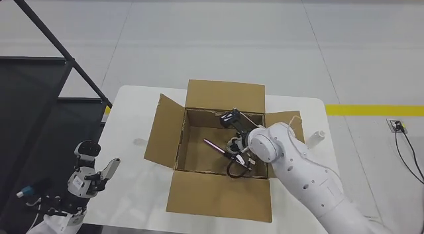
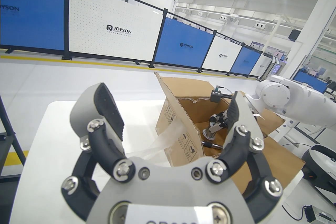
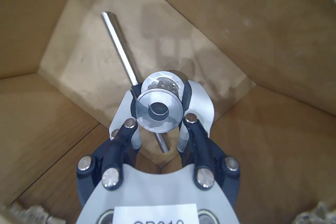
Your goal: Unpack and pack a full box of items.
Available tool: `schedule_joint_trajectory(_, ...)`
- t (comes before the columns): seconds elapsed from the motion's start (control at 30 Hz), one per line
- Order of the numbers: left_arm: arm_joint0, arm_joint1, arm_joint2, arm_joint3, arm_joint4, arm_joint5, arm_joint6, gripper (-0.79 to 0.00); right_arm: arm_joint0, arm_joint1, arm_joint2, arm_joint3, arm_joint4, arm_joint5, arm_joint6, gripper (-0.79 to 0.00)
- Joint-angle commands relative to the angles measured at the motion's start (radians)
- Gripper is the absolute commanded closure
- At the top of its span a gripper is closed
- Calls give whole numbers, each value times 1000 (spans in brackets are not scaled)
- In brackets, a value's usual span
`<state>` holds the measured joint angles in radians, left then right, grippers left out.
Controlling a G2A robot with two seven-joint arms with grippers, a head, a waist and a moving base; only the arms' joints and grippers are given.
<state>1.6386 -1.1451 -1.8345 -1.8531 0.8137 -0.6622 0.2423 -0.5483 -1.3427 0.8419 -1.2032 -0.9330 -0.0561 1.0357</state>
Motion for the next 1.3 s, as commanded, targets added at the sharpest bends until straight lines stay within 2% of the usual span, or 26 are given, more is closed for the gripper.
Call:
schedule_joint_trajectory(0.0, 0, 0, 0, 0, 0, 0, 0, -785, -30, 14, 36, -72, -17, 3, 10, 0)
schedule_joint_trajectory(0.2, 0, 0, 0, 0, 0, 0, 0, -785, -206, 69, 197, -421, -112, 59, 47, 0)
schedule_joint_trajectory(0.37, 0, 0, 0, 0, 0, 0, 0, -785, -397, 112, 387, -719, -135, 37, 97, 0)
schedule_joint_trajectory(0.57, 0, 0, 0, 0, 0, 0, 0, -785, -578, 138, 565, -911, -191, 80, 130, 0)
schedule_joint_trajectory(0.87, 0, 0, 0, 0, 0, 0, 0, -785, -714, 151, 719, -915, -160, 123, 136, 0)
schedule_joint_trajectory(1.27, 0, 0, 0, 0, 0, 0, 0, -785, -695, 152, 682, -771, -109, 89, 79, 0)
